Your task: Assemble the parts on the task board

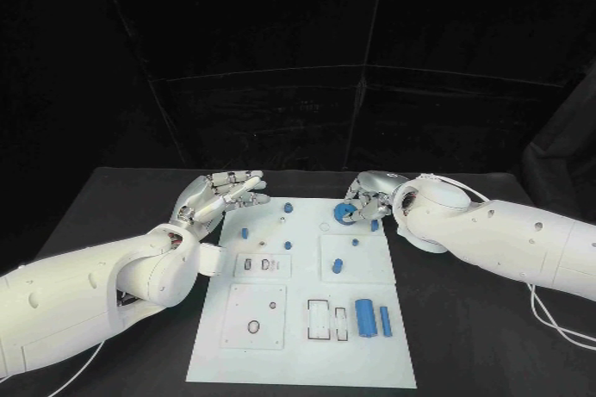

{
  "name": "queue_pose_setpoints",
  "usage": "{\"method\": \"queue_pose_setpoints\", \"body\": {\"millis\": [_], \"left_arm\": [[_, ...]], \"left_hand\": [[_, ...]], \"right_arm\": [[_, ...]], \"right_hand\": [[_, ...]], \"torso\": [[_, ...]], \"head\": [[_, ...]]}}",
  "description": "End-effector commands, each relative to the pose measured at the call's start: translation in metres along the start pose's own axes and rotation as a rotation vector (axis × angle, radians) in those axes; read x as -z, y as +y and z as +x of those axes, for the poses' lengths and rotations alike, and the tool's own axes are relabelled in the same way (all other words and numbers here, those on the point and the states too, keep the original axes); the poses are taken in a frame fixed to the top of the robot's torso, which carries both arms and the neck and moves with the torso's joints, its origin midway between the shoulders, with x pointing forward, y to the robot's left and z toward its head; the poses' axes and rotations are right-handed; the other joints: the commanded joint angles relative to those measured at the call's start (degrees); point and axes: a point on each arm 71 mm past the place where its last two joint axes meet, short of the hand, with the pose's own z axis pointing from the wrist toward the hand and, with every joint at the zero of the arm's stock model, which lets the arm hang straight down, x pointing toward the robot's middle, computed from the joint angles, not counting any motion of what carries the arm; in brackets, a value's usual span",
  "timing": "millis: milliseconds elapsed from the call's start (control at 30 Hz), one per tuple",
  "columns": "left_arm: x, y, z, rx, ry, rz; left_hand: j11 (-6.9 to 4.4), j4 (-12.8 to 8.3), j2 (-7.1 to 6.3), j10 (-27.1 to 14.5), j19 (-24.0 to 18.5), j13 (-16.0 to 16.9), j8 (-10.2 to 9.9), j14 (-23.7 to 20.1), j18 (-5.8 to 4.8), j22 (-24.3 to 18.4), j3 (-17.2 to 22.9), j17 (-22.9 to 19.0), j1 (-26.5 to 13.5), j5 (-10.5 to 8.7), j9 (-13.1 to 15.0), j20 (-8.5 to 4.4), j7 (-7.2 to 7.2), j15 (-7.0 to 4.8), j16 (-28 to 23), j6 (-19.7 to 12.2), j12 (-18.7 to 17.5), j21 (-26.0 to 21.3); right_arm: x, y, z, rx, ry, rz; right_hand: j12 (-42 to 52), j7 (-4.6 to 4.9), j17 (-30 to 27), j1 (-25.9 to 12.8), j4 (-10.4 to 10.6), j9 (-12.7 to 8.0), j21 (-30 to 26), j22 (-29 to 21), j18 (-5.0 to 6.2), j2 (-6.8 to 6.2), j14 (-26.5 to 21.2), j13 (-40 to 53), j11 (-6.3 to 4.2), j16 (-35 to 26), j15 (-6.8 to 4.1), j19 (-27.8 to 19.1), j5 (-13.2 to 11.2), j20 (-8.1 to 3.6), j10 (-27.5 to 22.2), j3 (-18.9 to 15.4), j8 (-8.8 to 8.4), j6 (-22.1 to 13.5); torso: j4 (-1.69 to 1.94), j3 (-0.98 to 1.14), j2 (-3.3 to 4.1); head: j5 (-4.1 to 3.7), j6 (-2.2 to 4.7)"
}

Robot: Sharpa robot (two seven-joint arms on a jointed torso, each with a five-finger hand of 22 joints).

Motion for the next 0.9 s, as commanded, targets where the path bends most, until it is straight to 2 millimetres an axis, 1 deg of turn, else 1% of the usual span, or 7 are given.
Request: {"method": "queue_pose_setpoints", "body": {"millis": [33, 233, 367, 433, 700, 833, 900], "left_arm": [[-0.001, -0.001, 0.001, 0.011, 0.013, 0.002], [-0.001, -0.001, 0.002, 0.011, 0.013, 0.003], [-0.001, 0.000, 0.002, 0.012, 0.014, 0.002], [-0.001, 0.000, 0.001, 0.012, 0.013, 0.002], [-0.001, 0.000, 0.001, 0.011, 0.012, -0.001], [-0.001, 0.000, 0.001, 0.011, 0.012, -0.001], [-0.001, 0.000, 0.001, 0.011, 0.012, -0.001]], "left_hand": [[-0.09, -0.29, 0.20, -0.29, 0.45, -0.07, -0.30, 0.35, 0.32, -0.10, -0.07, 0.08, -0.39, 0.22, -0.07, 0.05, 2.25, 0.10, -0.28, -0.31, -0.18, -0.22], [-0.13, -0.37, 0.26, -0.25, 0.51, -0.05, -0.29, 0.41, 0.33, -0.09, -0.03, 0.09, -0.39, 0.22, -0.04, 0.05, 2.20, 0.08, -0.33, -0.25, -0.18, -0.30], [-0.13, -0.37, 0.26, -0.25, 0.51, -0.05, -0.29, 0.41, 0.33, -0.09, -0.03, 0.09, -0.39, 0.22, -0.04, 0.05, 2.20, 0.08, -0.33, -0.25, -0.18, -0.30], [-0.13, -0.37, 0.26, -0.25, 0.51, -0.05, -0.29, 0.41, 0.33, -0.09, -0.03, 0.09, -0.39, 0.22, -0.04, 0.05, 2.20, 0.08, -0.33, -0.25, -0.18, -0.30], [-0.13, -0.37, 0.26, -0.25, 0.51, -0.05, -0.29, 0.41, 0.33, -0.09, -0.03, 0.09, -0.39, 0.22, -0.04, 0.05, 2.20, 0.08, -0.33, -0.25, -0.18, -0.30], [-0.13, -0.37, 0.26, -0.25, 0.51, -0.05, -0.29, 0.41, 0.33, -0.09, -0.03, 0.09, -0.39, 0.22, -0.04, 0.05, 2.20, 0.08, -0.33, -0.25, -0.18, -0.30], [-0.13, -0.37, 0.26, -0.25, 0.51, -0.05, -0.29, 0.41, 0.33, -0.09, -0.03, 0.09, -0.39, 0.22, -0.04, 0.05, 2.20, 0.08, -0.33, -0.25, -0.18, -0.30]], "right_arm": [[0.000, 0.002, 0.000, 0.039, -0.004, -0.008], [-0.001, 0.004, 0.001, 0.079, 0.004, -0.010], [-0.001, 0.006, 0.002, 0.128, 0.011, -0.009], [-0.002, 0.006, 0.002, 0.151, 0.013, -0.008], [-0.002, 0.007, 0.003, 0.195, 0.021, -0.009], [-0.002, 0.011, 0.003, 0.199, 0.014, -0.019], [-0.002, 0.013, 0.002, 0.195, -0.001, -0.025]], "right_hand": [[1.28, -0.06, 0.61, 0.85, -0.53, 0.10, 0.75, 0.85, -0.67, 0.11, 3.38, 1.64, -0.14, 0.49, 0.00, 0.72, 0.20, 0.08, 1.06, 0.17, 0.44, 0.83], [2.82, -0.31, 1.43, 1.72, -1.41, 0.17, 1.72, 2.49, -0.92, 0.46, 3.51, 3.70, -0.40, 0.98, -0.19, 1.35, -0.24, -0.09, 1.91, 0.36, 1.01, 1.89], [3.36, -0.41, 2.06, 2.74, -2.36, 0.11, 2.21, 3.25, -1.03, 0.72, 3.58, 4.64, -0.51, 1.33, -0.29, 1.55, -2.67, -0.19, 2.15, 1.02, 1.21, 2.32], [3.35, -0.42, 2.27, 3.12, -2.73, 0.06, 2.35, 3.47, -1.07, 0.73, 3.60, 4.76, -0.53, 1.44, -0.30, 1.59, -3.14, -0.20, 2.12, 1.33, 1.22, 2.39], [3.24, -0.41, 2.65, 3.86, -3.48, -0.01, 2.57, 3.85, -1.13, 0.67, 3.64, 4.90, -0.53, 1.63, -0.30, 1.62, -3.50, -0.21, 1.99, 2.01, 1.21, 2.47], [3.28, -0.50, 2.82, 4.70, -4.13, 0.03, 2.77, 4.14, -1.17, 1.19, 3.64, 5.29, -0.61, 1.71, -0.39, 1.63, -3.38, -0.25, 2.05, 3.41, 1.52, 3.23], [3.60, -0.77, 3.00, 5.19, -4.36, 0.21, 3.05, 4.61, -1.21, 2.05, 3.66, 5.86, -0.91, 1.81, -0.56, 1.81, -3.60, -0.37, 2.38, 4.82, 2.08, 4.56]], "torso": [[-0.13, 0.04, -0.03], [-0.06, 0.00, -0.03], [-0.04, 0.00, 0.00], [-0.02, -0.01, 0.00], [-0.07, -0.01, -0.02], [-0.08, -0.01, -0.03], [-0.05, -0.01, -0.02]], "head": [[-0.06, -0.05], [-0.32, 0.04], [-0.30, -0.10], [-0.32, -0.10], [-0.27, -0.21], [-0.30, -0.25], [-0.32, -0.23]]}}
